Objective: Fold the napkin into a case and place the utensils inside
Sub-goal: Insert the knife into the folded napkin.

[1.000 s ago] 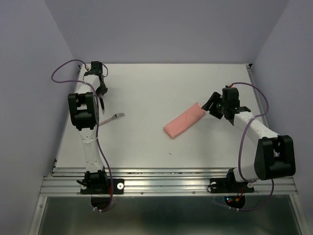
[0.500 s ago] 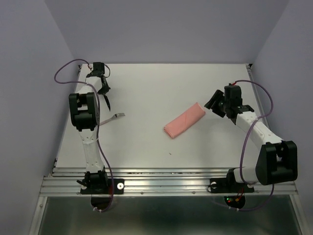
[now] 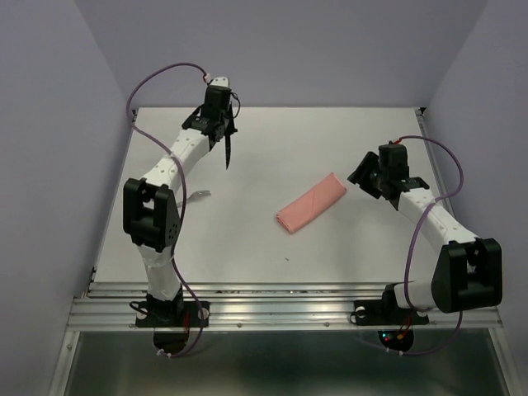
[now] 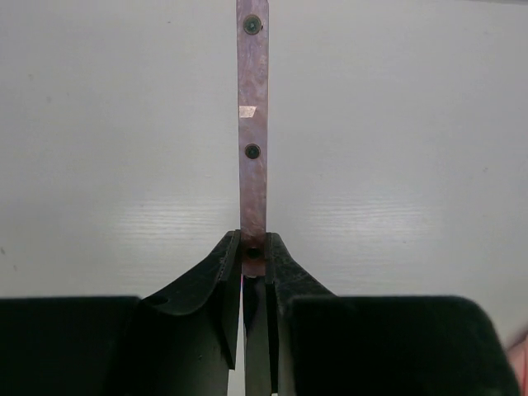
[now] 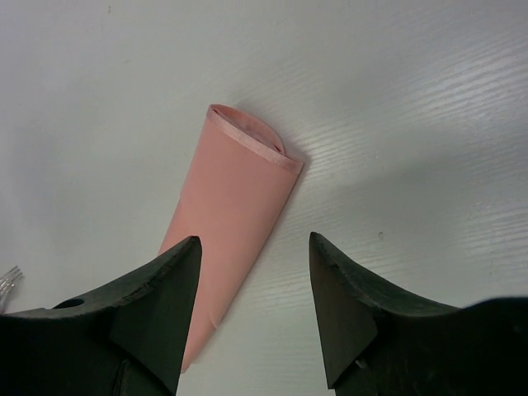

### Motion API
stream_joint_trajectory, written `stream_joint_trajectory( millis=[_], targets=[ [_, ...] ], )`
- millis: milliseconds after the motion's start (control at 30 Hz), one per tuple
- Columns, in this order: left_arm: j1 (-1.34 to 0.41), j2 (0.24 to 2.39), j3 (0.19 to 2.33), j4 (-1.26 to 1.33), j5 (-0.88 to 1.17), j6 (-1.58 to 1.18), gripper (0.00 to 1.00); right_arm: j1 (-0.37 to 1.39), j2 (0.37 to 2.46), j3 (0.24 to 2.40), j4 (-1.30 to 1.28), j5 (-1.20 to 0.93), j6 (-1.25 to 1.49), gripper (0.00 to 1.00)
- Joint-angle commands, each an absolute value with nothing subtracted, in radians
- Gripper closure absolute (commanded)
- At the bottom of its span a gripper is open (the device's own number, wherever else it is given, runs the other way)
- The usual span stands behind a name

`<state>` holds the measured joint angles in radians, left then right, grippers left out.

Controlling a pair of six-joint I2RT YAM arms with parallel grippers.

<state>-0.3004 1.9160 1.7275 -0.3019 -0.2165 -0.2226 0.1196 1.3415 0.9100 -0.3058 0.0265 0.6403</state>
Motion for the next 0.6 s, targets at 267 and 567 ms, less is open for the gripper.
stream_joint_trajectory(
  millis=[267, 567],
  targets=[
    [-0.529, 1.804, 1.503, -0.331, -0.068, -0.112, 1.0, 0.126, 1.316, 0.885, -0.293, 0.064, 0.595, 0.39],
    [-0.707, 1.79, 1.437, -0.324, 0.037, -0.005, 1.0, 0.126, 1.423, 0.908, -0.253, 0.031, 0.584, 0.39]
  ],
)
